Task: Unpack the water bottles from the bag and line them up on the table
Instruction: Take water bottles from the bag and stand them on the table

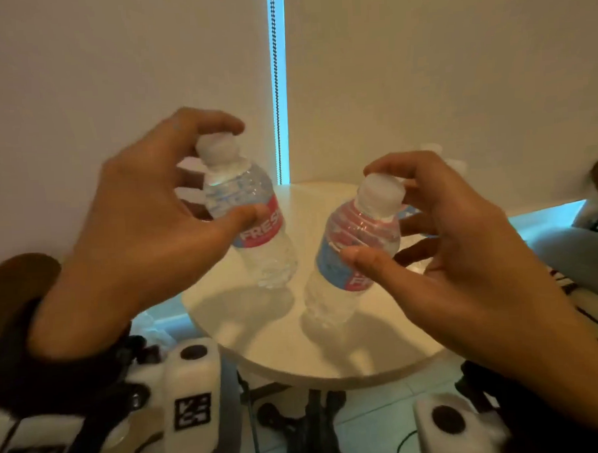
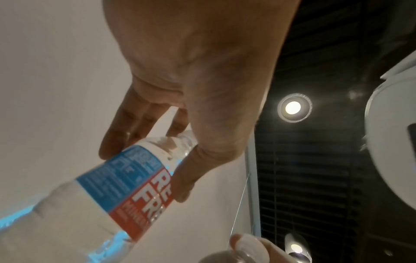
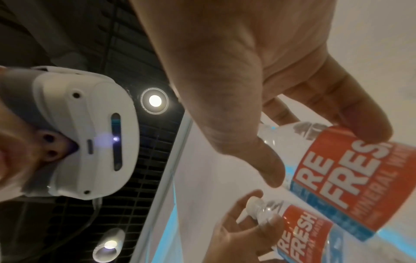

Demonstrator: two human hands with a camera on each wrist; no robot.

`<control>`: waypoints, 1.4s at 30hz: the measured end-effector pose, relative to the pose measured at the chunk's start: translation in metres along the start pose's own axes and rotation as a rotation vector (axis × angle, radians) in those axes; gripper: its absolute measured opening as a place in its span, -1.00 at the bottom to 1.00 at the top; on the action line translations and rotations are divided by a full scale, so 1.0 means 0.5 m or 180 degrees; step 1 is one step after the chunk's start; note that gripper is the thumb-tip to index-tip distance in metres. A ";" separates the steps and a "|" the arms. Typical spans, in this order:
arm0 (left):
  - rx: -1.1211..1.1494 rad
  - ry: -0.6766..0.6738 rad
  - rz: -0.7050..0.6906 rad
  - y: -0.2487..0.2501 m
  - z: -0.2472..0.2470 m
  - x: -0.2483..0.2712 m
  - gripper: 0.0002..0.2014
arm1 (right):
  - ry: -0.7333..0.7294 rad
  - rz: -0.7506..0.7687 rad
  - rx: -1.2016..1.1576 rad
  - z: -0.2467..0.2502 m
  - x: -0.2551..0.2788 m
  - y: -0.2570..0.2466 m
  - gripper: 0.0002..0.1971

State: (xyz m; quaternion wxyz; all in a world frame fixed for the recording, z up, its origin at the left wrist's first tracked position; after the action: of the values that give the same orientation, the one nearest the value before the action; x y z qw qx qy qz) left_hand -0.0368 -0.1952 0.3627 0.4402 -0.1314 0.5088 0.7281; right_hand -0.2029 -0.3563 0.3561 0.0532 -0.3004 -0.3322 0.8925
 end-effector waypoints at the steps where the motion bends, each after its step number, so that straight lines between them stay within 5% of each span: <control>1: -0.0026 -0.0089 0.0036 0.007 -0.033 -0.015 -0.37 | 0.0024 -0.0033 0.0175 0.005 0.001 0.021 -0.48; 9: -0.0196 -0.0445 0.0115 -0.041 -0.177 -0.098 -0.37 | 0.0104 -0.0256 0.0522 0.014 -0.017 0.122 -0.50; 20: -0.0391 -0.0616 0.0263 -0.051 -0.251 -0.131 -0.34 | 0.0180 -0.0245 0.0624 0.012 -0.038 0.158 -0.42; 35: -0.0489 -0.0779 0.0350 -0.054 -0.240 -0.112 -0.15 | 0.0549 -0.0374 0.0561 -0.005 -0.039 0.186 -0.41; 39: -0.0575 -0.0592 0.0440 -0.069 -0.199 -0.087 -0.15 | 0.0726 -0.0472 0.0536 0.011 -0.006 0.169 -0.30; 42: -0.0531 -0.0247 0.0528 -0.093 -0.134 -0.045 -0.28 | 0.1163 -0.0080 0.0467 0.010 0.033 0.123 -0.35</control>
State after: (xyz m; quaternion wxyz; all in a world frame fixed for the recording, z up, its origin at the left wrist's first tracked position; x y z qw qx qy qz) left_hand -0.0050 -0.2594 0.3180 0.3853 -0.0968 0.4382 0.8063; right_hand -0.2126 -0.4018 0.3126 0.1455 -0.4486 -0.2548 0.8442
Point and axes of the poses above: each hand's wrist, its own x-axis away from the middle knuckle, its own z-axis out of the back of the hand, y = z × x, the point moved 2 cm from there along -x, towards the middle knuckle, and after that the axes turned 3 degrees about x, right-handed, at the moved point
